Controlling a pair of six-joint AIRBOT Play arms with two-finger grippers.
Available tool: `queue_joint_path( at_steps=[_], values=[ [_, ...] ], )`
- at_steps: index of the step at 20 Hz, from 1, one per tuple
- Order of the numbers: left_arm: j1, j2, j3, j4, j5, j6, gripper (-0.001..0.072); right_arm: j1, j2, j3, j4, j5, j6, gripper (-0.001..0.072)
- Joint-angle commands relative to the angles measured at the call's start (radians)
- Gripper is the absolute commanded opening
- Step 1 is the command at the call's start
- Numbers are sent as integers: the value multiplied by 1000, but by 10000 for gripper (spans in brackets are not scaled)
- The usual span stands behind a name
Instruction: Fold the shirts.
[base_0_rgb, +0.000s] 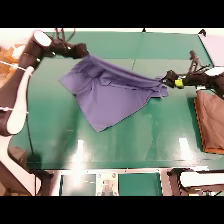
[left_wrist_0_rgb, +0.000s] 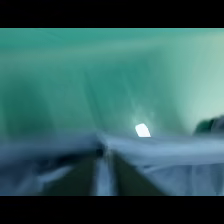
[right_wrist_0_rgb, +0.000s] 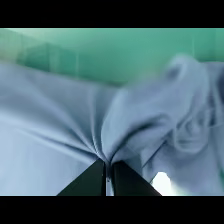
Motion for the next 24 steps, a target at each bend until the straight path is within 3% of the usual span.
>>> queue_joint_path(
  at_steps=[1, 2, 4, 6, 9, 13, 15, 18, 24],
  values=[
    [19, -56, 10, -39, -102, -64, 590, -20, -143, 105, 9, 2, -14, 22],
    [53, -45, 36, -40, -199, -116, 590, -34, -142, 149, 8, 16, -35, 84],
    [114, -25, 88, -39, -424, -167, 591, -71, -142, 232, 6, 79, -35, 99],
    [143, 6, 78, -19, -614, -225, 590, -101, -142, 273, 6, 119, -34, 313],
    [112, 88, -55, 117, -749, -288, 590, -127, -142, 275, -61, 144, -34, 372],
    [21, 283, -458, 149, -611, -285, 590, -140, -142, 274, -144, 176, -34, 372],
    [-20, 385, -700, 132, -468, -289, 591, -140, -142, 274, -144, 175, -30, 371],
    [-94, 457, -994, -8, -224, -285, 590, -139, -142, 274, -140, 175, -30, 371],
    [-288, 438, -1154, -180, 128, -284, 590, -137, -142, 274, -140, 175, -30, 370]
  ],
)
